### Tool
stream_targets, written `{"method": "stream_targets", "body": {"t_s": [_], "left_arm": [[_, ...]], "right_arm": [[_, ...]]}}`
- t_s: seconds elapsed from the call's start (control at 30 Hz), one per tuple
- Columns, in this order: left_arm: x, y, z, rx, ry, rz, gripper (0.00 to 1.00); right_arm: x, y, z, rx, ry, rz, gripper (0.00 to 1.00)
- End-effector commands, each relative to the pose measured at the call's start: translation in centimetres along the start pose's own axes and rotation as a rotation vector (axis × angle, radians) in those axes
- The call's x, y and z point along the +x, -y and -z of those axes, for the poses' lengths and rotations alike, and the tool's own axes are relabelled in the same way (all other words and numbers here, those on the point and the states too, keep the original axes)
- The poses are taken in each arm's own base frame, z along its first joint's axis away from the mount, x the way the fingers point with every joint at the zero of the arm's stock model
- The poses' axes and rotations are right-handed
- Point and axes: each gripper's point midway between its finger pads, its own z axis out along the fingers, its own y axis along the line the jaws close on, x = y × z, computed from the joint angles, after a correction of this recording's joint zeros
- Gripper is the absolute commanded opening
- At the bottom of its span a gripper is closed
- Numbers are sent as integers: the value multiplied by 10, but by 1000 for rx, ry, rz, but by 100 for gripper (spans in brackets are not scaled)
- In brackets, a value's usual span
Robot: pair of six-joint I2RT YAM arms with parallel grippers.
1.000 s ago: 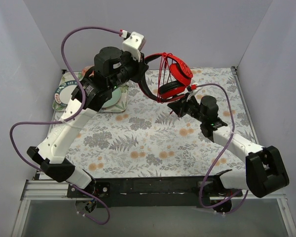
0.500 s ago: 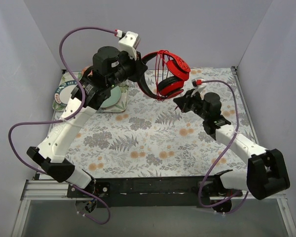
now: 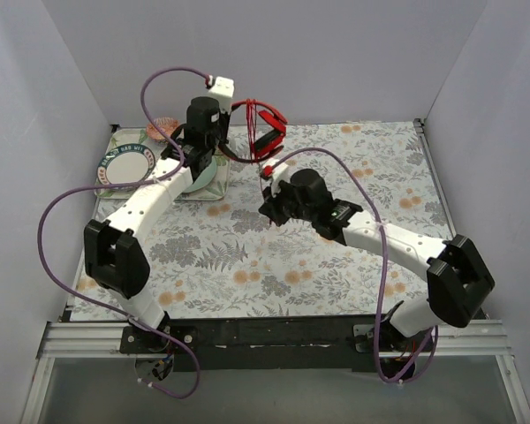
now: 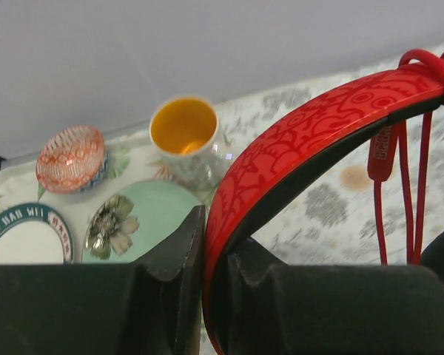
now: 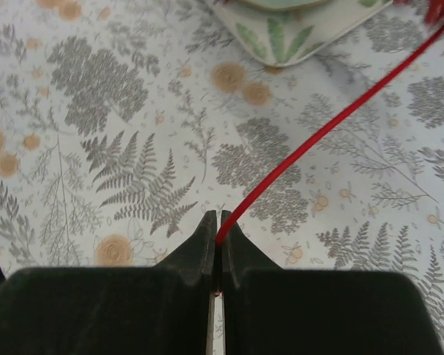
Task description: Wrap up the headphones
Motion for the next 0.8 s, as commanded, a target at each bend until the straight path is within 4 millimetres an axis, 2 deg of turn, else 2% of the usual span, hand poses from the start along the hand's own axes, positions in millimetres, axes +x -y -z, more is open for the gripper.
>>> {"method": "stream_targets", "body": {"t_s": [0.0,0.03,0.07,0.1,0.13,0.17,0.2,0.3,0.4,0.57,0.7,0.77], "left_arm": [[10,-17,-12,-112,79,-165,0],[42,-15,-14,-97,21,-209,0],[53,-11,-15,-69,16,-248,0],[58,-12,-13,-64,27,-307,0],[71,-7,-12,-24,7,-356,0],[99,4,-10,50,-39,-402,0],[110,8,-5,98,-63,-460,0],[165,27,11,281,-211,-530,0],[208,36,29,397,-315,-565,0],[248,56,53,586,-413,-570,0],[274,61,65,658,-492,-559,0],[281,63,68,679,-507,-549,0]], "right_arm": [[27,-28,-3,-82,-230,158,1],[31,-32,-3,-104,-266,177,1],[21,-38,-3,-138,-263,189,1],[29,-35,-3,-137,-303,213,1],[29,-31,-3,-123,-307,228,1],[24,-26,-3,-98,-307,248,1],[28,-19,-3,-86,-337,275,1],[23,3,-5,0,-357,317,1],[18,20,-8,65,-378,359,1],[21,46,-13,123,-375,349,1],[42,59,-23,134,-387,309,16],[49,62,-27,134,-396,300,18]]}}
